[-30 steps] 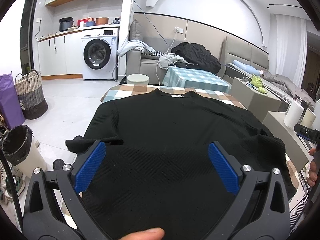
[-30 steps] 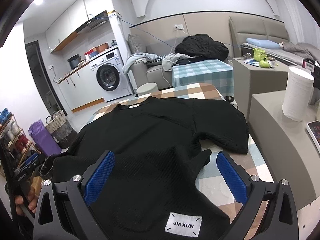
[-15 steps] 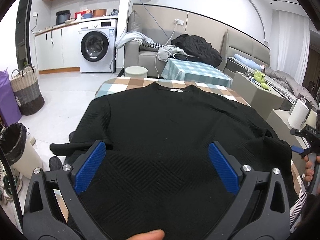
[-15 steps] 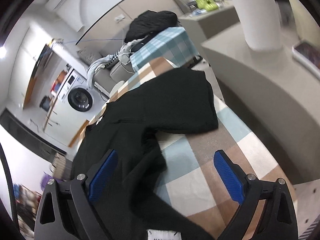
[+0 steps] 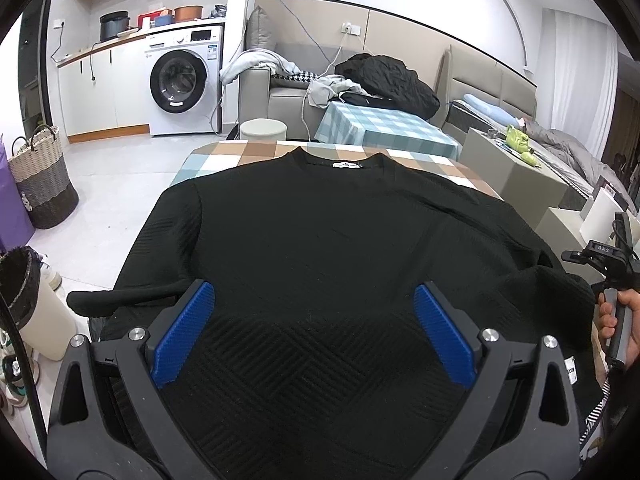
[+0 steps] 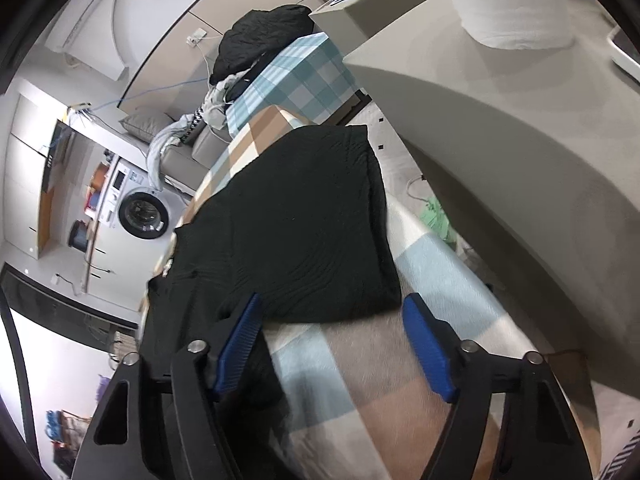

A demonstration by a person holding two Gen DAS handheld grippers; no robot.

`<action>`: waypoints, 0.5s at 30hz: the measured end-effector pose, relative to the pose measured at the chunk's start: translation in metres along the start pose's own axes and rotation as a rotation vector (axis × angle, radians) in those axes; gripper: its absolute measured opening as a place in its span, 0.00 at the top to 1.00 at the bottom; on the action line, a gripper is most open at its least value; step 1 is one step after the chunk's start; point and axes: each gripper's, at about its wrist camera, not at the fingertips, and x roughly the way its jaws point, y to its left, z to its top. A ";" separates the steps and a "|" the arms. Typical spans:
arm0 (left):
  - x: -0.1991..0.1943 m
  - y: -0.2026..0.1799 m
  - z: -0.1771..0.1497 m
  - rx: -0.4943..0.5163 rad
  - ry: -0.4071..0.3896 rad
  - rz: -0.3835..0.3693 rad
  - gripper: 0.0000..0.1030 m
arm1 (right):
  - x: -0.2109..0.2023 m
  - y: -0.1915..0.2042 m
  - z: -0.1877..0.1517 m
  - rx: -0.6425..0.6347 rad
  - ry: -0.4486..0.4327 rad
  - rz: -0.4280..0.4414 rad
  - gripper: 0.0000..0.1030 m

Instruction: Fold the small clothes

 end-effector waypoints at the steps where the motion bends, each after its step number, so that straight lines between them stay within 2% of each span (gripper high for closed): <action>1: 0.003 0.000 0.000 -0.004 0.004 -0.005 0.03 | 0.002 0.003 0.001 -0.011 -0.011 -0.020 0.35; 2: 0.007 0.000 0.001 -0.008 0.007 -0.008 0.03 | 0.004 0.005 0.003 -0.030 -0.025 -0.051 0.39; 4: 0.013 0.000 0.003 -0.012 0.012 -0.009 0.03 | 0.011 0.014 0.004 -0.062 -0.031 -0.098 0.66; 6: 0.016 0.001 0.004 -0.012 0.012 -0.015 0.03 | 0.017 0.016 0.007 -0.095 -0.042 -0.168 0.83; 10: 0.016 0.002 0.003 -0.010 0.010 -0.018 0.03 | 0.014 0.018 0.016 -0.098 -0.083 -0.201 0.86; 13: 0.014 0.006 0.002 -0.022 0.005 -0.025 0.03 | 0.005 0.030 0.028 -0.121 -0.121 -0.190 0.86; 15: 0.014 0.010 0.001 -0.033 0.002 -0.028 0.03 | -0.001 0.048 0.035 -0.158 -0.151 -0.154 0.86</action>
